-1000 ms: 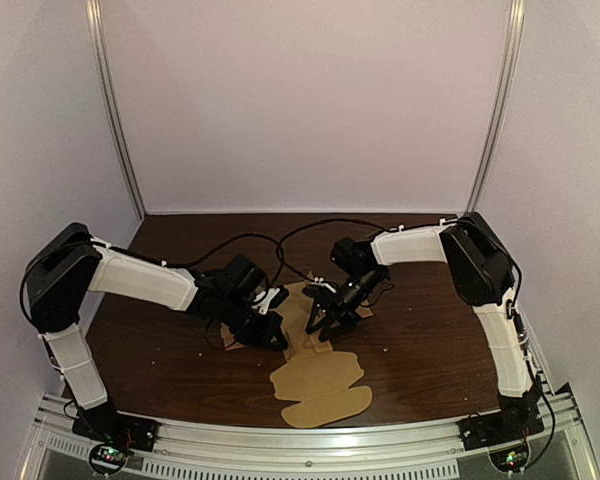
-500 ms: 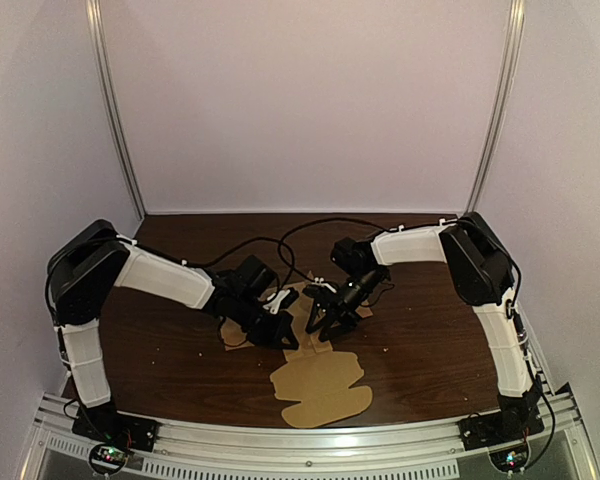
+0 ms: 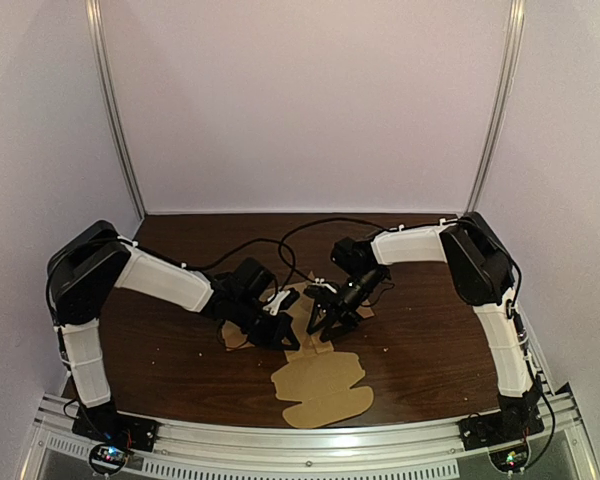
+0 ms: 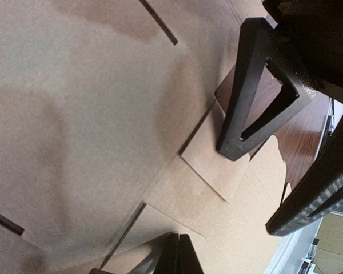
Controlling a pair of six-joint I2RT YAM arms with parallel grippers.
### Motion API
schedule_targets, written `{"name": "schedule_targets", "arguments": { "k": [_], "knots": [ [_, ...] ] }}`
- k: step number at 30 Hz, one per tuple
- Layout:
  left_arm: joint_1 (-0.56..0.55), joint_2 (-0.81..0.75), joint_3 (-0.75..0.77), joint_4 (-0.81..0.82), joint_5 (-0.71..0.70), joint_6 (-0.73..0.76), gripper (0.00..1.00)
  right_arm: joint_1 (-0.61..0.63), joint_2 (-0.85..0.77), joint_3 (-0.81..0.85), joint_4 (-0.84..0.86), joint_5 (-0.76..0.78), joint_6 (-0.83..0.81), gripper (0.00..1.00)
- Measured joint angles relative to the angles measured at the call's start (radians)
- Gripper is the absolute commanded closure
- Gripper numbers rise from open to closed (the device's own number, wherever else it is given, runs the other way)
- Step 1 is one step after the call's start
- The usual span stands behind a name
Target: Fold the paper box
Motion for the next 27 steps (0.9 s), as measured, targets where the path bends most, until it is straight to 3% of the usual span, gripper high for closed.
{"name": "schedule_targets", "arguments": {
  "k": [16,27],
  "knots": [
    [0.001,0.006,0.0,0.008,0.01,0.0,1.0,0.0,0.002,0.01,-0.016,0.002,-0.028,0.42],
    [0.001,0.011,0.0,0.019,0.018,0.0,1.0,-0.004,0.002,0.002,-0.056,0.011,-0.149,0.56]
  ]
}}
